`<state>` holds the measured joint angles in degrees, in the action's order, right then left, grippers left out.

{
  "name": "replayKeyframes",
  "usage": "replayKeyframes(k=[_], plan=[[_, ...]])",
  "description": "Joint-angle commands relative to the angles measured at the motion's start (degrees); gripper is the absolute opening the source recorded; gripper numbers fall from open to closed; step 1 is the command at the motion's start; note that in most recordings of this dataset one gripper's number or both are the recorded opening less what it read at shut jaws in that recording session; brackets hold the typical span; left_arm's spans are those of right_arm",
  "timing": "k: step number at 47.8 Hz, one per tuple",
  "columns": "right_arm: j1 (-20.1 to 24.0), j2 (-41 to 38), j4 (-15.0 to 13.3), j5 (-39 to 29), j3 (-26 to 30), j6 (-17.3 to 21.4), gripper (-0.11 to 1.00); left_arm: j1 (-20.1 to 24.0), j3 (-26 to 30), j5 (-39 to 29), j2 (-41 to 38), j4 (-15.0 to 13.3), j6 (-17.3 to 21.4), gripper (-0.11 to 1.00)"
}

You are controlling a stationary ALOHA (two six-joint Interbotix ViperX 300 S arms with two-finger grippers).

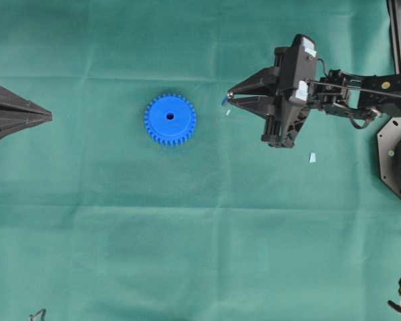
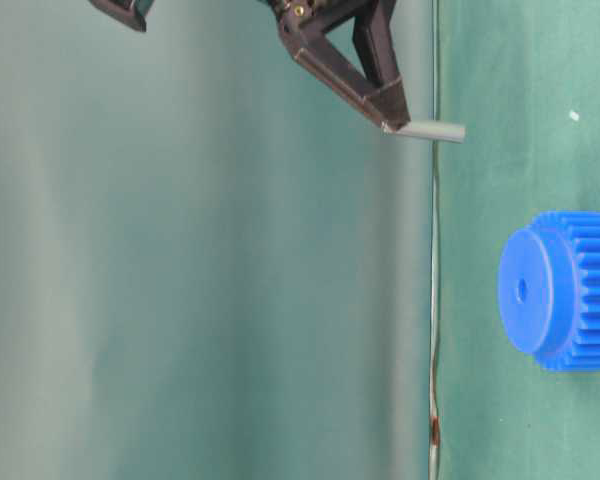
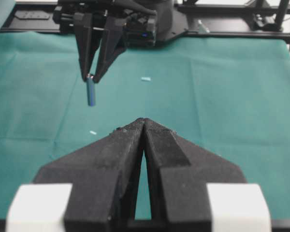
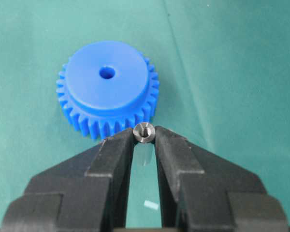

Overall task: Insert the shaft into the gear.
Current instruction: 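Carry the shaft left and position it above the blue gear's center hole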

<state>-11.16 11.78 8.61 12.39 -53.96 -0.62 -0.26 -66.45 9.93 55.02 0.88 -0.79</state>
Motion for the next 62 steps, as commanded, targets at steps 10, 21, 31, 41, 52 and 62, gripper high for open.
replayKeyframes(k=[10, 21, 31, 41, 52, 62], plan=[[2.0, -6.3, -1.1, -0.4, 9.7, -0.2, 0.16, 0.1, 1.3, 0.3, -0.4, 0.1, -0.1, 0.00], [3.3, -12.6, -2.1, -3.7, 18.5, -0.3, 0.16, 0.1, 1.3, 0.3, -0.4, 0.2, -0.1, 0.00], [3.6, -14.5, -3.1, -5.4, 21.1, -0.3, 0.16, 0.1, 1.3, 0.2, -0.4, 0.1, -0.1, 0.00], [3.5, -14.2, -3.1, -5.9, 20.4, -0.2, 0.16, 0.1, 1.3, 0.2, -0.4, 0.1, -0.1, 0.00], [3.5, -15.5, -3.1, -5.5, 19.8, -0.1, 0.16, 0.1, 1.3, 0.3, -0.4, 0.1, -0.1, 0.00], [3.5, -18.5, -2.9, -4.0, 19.7, 0.2, 0.16, 0.1, 1.3, 0.2, -0.4, 0.1, -0.1, 0.00]])
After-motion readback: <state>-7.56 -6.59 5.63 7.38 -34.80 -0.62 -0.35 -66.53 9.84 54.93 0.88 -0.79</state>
